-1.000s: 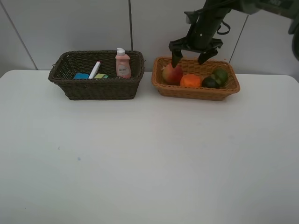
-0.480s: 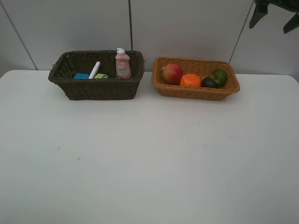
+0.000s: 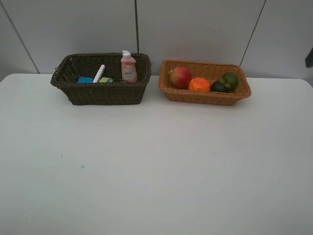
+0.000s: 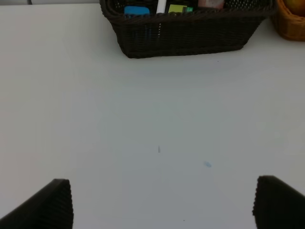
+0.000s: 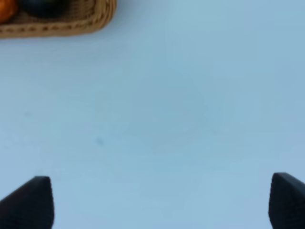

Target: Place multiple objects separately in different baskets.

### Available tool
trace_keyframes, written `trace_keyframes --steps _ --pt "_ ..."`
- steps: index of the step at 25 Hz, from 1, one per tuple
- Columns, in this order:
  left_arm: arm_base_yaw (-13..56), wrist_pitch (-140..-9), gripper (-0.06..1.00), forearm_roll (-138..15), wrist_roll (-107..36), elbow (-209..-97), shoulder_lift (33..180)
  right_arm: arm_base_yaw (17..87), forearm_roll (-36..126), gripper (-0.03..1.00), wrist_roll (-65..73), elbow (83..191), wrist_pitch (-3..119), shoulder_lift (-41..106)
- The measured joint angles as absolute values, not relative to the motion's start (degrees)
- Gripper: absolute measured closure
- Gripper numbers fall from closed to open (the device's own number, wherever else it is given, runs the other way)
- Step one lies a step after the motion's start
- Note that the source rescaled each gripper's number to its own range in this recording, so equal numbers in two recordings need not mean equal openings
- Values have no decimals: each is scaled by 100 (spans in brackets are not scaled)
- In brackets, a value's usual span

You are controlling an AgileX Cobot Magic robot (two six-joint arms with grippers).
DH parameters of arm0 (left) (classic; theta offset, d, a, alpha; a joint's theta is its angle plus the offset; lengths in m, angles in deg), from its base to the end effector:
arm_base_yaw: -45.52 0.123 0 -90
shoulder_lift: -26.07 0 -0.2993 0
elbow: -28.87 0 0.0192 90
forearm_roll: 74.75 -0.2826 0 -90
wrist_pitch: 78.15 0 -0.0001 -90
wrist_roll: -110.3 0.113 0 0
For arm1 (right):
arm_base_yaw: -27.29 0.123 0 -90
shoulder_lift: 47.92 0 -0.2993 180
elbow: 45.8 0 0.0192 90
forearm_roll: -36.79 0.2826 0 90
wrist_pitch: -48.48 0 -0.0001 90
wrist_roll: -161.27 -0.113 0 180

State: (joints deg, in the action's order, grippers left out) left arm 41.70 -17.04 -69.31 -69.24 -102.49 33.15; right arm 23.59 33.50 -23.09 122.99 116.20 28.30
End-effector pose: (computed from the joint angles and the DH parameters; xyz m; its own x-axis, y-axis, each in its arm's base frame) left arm 0.0255 -0.0111 0.2842 -0.4536 -0.0076 -0.8912 0.1232 0.9898 -0.0712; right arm 0.2566 -0.0226 0.3431 -0.8992 0.1125 -0.4228 0.1357 0.9904 -0.0253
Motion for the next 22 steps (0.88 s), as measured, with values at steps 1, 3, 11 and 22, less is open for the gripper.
trace_keyframes --steps 1,3,11,22 --pt "4170 -1704 2 -6931 -6924 -10249 3315 2359 3347 -3 -2315 11934 11604 2335" --pt "4170 -1704 2 -6931 -6924 -10249 3315 2359 3337 -3 -2326 11346 11542 1410" --pt "4170 -1704 2 -6931 -6924 -10249 3315 2359 3237 -3 -2330 9863 11356 -2300" --pt "4170 -1704 2 -6931 -6924 -10249 3315 2359 3259 -3 -2261 9171 11422 -4073"
